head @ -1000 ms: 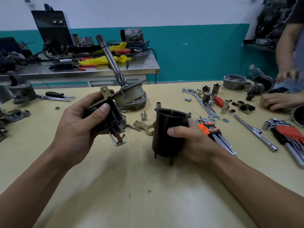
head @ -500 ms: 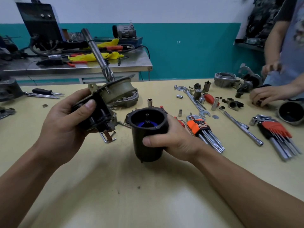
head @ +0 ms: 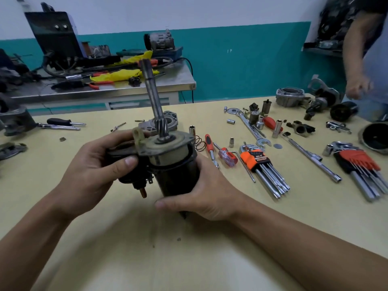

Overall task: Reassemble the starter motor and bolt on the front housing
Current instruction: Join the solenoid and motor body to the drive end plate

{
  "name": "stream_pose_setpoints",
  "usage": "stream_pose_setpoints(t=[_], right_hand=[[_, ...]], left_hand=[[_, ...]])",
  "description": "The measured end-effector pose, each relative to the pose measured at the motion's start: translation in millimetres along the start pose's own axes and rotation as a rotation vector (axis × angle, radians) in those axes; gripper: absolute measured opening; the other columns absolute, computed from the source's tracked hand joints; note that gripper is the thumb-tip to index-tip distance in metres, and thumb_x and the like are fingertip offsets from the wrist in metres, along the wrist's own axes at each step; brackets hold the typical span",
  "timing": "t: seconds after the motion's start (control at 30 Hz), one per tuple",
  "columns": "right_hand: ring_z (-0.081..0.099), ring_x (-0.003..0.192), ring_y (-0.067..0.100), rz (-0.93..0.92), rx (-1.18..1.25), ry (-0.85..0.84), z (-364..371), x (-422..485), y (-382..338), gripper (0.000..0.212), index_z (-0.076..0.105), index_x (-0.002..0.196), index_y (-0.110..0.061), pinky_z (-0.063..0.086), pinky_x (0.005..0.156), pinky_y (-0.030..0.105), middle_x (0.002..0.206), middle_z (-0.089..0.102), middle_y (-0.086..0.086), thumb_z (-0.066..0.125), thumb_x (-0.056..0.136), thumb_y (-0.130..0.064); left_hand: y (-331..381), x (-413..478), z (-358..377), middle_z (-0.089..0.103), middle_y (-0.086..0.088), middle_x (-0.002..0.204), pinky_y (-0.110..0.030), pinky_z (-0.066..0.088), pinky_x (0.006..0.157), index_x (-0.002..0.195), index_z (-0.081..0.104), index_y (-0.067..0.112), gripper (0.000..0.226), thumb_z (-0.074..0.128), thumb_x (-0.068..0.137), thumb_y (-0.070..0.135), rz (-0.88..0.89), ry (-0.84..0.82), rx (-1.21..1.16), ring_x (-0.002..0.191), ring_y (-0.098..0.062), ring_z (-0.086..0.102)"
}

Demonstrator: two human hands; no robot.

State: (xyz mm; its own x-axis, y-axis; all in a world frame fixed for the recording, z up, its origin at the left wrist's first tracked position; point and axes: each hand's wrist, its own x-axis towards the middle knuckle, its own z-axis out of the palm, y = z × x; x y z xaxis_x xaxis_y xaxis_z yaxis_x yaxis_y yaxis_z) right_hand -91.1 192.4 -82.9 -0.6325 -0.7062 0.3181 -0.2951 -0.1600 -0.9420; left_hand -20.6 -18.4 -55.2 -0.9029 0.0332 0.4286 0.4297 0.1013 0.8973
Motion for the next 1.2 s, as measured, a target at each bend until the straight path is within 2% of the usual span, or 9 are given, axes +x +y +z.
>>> stream_pose_setpoints(t=[0.07,0.17,0.37,0.47,0.57,0.7,0.87,1.03,1.2], right_hand=[[0.062,0.114,0.014,0.002,-0.01,0.024,2,2,3,0.067,0.056,0.125,-0.019,0.053,0.094,0.029,0.117,0.068,-0.004,0.086,0.067,-0.003],[0.065,0.105,0.017,0.003,-0.01,0.034,1,1,2,0.06,0.06,0.121,-0.015,0.056,0.082,0.029,0.11,0.069,0.0,0.081,0.066,0.001],[0.064,0.098,0.039,0.032,0.048,-0.014,3,0,-3,0.053,0.063,0.114,-0.003,0.055,0.082,0.057,0.105,0.066,0.023,0.077,0.064,0.003],[0.064,0.081,0.025,0.063,0.084,-0.035,5,-1,-8,0.042,0.065,0.103,-0.004,0.057,0.071,0.044,0.089,0.065,0.014,0.077,0.063,-0.002],[0.061,0.081,0.019,0.062,0.186,-0.081,8,-1,-15,0.041,0.065,0.098,-0.007,0.053,0.071,0.035,0.087,0.063,0.011,0.077,0.059,-0.009],[0.058,0.084,0.027,0.099,0.239,-0.108,8,0,-18,0.055,0.06,0.105,0.004,0.048,0.076,0.042,0.094,0.057,0.031,0.076,0.056,-0.015],[0.059,0.075,0.024,0.237,0.289,-0.121,8,-1,-21,0.043,0.067,0.092,-0.008,0.049,0.066,0.033,0.079,0.061,0.007,0.076,0.052,-0.018],[0.061,0.072,0.028,0.316,0.329,-0.056,14,-1,-28,0.036,0.071,0.084,-0.018,0.051,0.063,0.036,0.074,0.063,0.006,0.076,0.048,-0.016],[0.066,0.066,0.019,0.308,0.316,0.02,19,-1,-37,0.028,0.074,0.09,-0.017,0.052,0.056,0.032,0.074,0.068,0.004,0.079,0.062,-0.02]], left_hand=[[0,-1,-4,0.072,-0.008,0.106,-0.027,0.055,0.059,0.118,0.072,0.026,0.043,0.076,0.075,0.027,-0.015,-0.002,0.059,0.079,-0.026,0.068],[0,-2,-5,0.07,-0.005,0.103,-0.023,0.053,0.058,0.118,0.069,0.028,0.041,0.071,0.077,0.025,-0.016,-0.046,0.119,0.072,-0.018,0.066],[-3,-5,7,0.064,-0.006,0.091,-0.022,0.046,0.05,0.112,0.068,0.03,0.041,0.064,0.072,0.023,0.002,-0.046,0.108,0.06,-0.018,0.057],[-4,-5,19,0.068,-0.005,0.088,-0.022,0.048,0.052,0.104,0.073,0.026,0.032,0.07,0.077,0.044,0.039,0.107,0.047,0.063,-0.019,0.06],[-5,-3,26,0.075,0.001,0.09,-0.032,0.056,0.074,0.095,0.077,0.028,0.051,0.072,0.072,0.072,0.048,0.258,0.09,0.085,-0.021,0.07],[1,-1,30,0.077,0.001,0.09,-0.034,0.058,0.077,0.094,0.079,0.028,0.052,0.071,0.071,0.074,0.036,0.291,0.11,0.088,-0.021,0.072],[6,-1,33,0.076,-0.011,0.093,-0.042,0.058,0.073,0.093,0.079,0.022,0.064,0.073,0.063,0.078,-0.043,0.299,0.124,0.086,-0.027,0.071],[8,0,33,0.071,-0.028,0.101,-0.058,0.052,0.081,0.097,0.079,0.013,0.072,0.078,0.06,0.075,-0.116,0.3,0.04,0.088,-0.033,0.066],[9,0,33,0.075,-0.021,0.096,-0.057,0.052,0.083,0.094,0.079,0.012,0.067,0.073,0.068,0.073,-0.136,0.314,0.015,0.086,-0.035,0.069]])
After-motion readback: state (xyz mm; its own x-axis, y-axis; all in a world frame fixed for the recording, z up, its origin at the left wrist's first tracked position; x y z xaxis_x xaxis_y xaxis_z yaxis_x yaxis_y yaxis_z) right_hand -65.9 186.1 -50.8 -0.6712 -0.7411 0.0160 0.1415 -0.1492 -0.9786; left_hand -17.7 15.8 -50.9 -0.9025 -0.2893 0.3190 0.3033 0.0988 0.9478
